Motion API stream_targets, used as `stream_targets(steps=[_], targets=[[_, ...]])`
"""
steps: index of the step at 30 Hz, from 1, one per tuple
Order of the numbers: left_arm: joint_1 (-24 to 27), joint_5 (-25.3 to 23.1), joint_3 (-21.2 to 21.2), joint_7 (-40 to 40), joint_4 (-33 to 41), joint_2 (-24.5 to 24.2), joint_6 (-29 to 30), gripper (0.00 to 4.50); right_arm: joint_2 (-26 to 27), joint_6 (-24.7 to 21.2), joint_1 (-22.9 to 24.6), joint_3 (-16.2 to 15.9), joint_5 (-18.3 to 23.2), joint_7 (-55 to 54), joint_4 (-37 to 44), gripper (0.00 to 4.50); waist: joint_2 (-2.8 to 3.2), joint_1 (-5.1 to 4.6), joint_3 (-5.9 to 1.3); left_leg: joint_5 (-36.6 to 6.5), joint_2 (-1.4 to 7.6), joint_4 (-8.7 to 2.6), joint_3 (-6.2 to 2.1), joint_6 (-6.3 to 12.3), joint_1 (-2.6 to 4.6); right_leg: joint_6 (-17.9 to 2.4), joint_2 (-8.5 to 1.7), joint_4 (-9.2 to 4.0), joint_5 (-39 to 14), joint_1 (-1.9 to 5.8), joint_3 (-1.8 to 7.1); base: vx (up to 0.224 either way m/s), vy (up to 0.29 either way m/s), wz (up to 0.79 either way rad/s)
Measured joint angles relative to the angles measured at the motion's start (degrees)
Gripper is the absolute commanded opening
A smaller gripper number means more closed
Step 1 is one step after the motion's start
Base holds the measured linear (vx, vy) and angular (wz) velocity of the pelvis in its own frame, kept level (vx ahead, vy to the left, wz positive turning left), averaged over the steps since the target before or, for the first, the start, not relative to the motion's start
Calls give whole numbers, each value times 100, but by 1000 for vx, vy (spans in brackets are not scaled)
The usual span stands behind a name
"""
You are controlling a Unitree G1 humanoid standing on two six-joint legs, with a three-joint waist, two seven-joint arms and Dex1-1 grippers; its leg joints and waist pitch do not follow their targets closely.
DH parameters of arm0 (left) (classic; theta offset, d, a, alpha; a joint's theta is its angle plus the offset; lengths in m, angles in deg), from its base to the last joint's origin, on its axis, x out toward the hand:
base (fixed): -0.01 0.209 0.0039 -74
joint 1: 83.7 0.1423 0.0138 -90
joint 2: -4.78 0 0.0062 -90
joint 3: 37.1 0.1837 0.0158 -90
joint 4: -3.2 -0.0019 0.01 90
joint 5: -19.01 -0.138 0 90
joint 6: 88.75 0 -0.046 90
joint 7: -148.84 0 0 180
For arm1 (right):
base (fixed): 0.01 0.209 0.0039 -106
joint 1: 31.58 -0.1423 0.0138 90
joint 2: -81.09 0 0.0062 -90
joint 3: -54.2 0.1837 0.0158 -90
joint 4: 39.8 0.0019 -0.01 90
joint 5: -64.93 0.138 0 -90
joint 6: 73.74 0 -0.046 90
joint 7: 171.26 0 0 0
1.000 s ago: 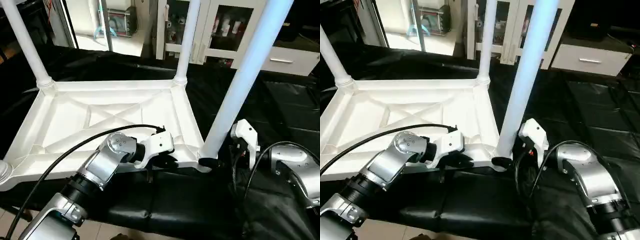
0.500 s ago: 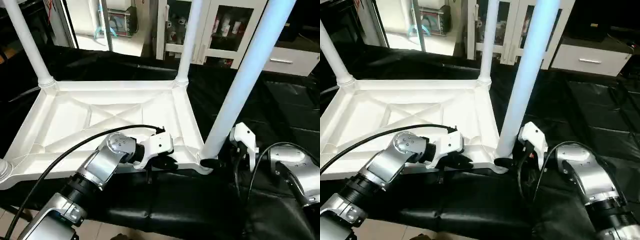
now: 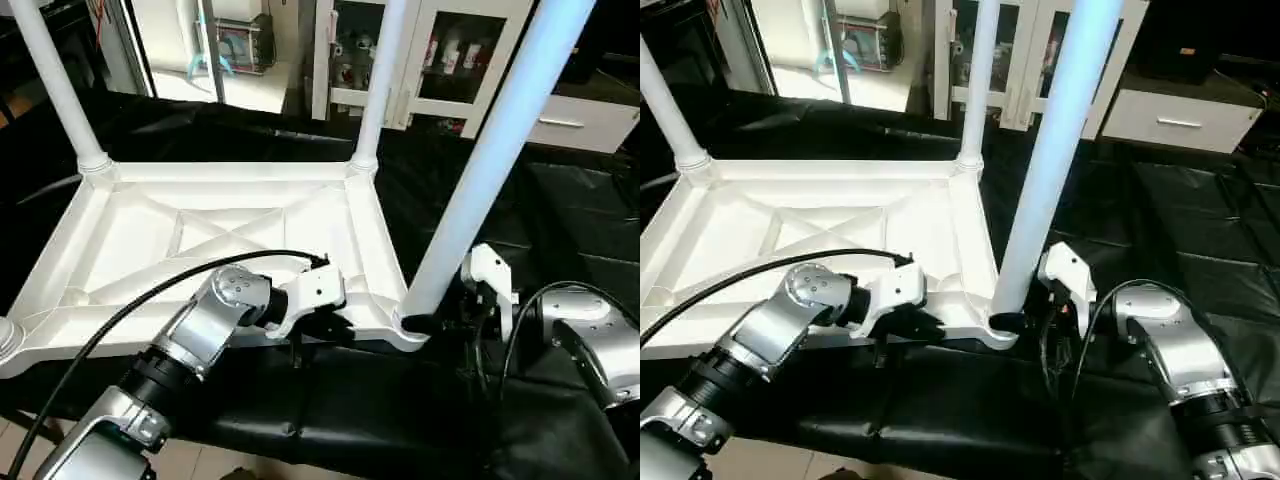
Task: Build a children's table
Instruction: Rotate leg to tighten
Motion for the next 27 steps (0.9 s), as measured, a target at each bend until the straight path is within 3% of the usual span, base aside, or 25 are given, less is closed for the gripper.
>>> stream_targets(steps=[6, 9, 12, 15, 23, 24, 27], targets=[[-352, -295, -136, -1043, -714, 595, 339, 0, 792, -575, -71, 387, -183, -1853, -210, 207, -17, -119, -8, -15, -1, 7, -5, -29, 88, 22, 2, -31, -13, 88, -1, 0, 0, 0], [-768, -414, -296, -1988, -1403, 1221, 708, 0, 1570, -903, -149, 871, -351, -3389, -236, 207, -32, -193, -1, -15, -7, 16, -9, -29, 75, 23, 1, -45, -14, 87, -1, 0, 0, 0], [-990, -426, -341, -2600, -1837, 1639, 806, 0, 2105, -988, -193, 1095, -498, -4608, -219, 206, -26, -213, -3, -15, -11, 14, -14, -28, 64, 23, -1, -70, -13, 87, -1, 0, 0, 0], [-1190, -484, -348, -3030, -2231, 1915, 694, 0, 2503, -955, -298, 1086, -908, -5554, -215, 205, -17, -235, -8, -15, -12, 12, -13, -28, 55, 21, -1, -77, -2, 85, -1, 0, 0, 0], [-1207, -521, -376, -3100, -2287, 1935, 570, 0, 2652, -901, -324, 1074, -985, -5730, -183, 204, 8, -195, -18, -15, -10, -27, -13, -29, 66, 6, 2, -77, 24, 84, -6, 0, 0, 0], [-1207, -521, -376, -3100, -2287, 1935, 559, 0, 2652, -885, -321, 1079, -976, -5725, -183, 258, 16, -193, -16, -15, -10, -28, -13, -29, 65, 6, 2, -77, 24, 83, -7, 0, 0, 0], [-1212, -536, -335, -3029, -2350, 1859, 344, 0, 2604, -814, -159, 1104, -894, -5498, -14, 278, 26, -184, -15, -15, -10, -37, -12, -29, 66, 10, 2, -79, 22, 82, -8, 0, 0, 0]])
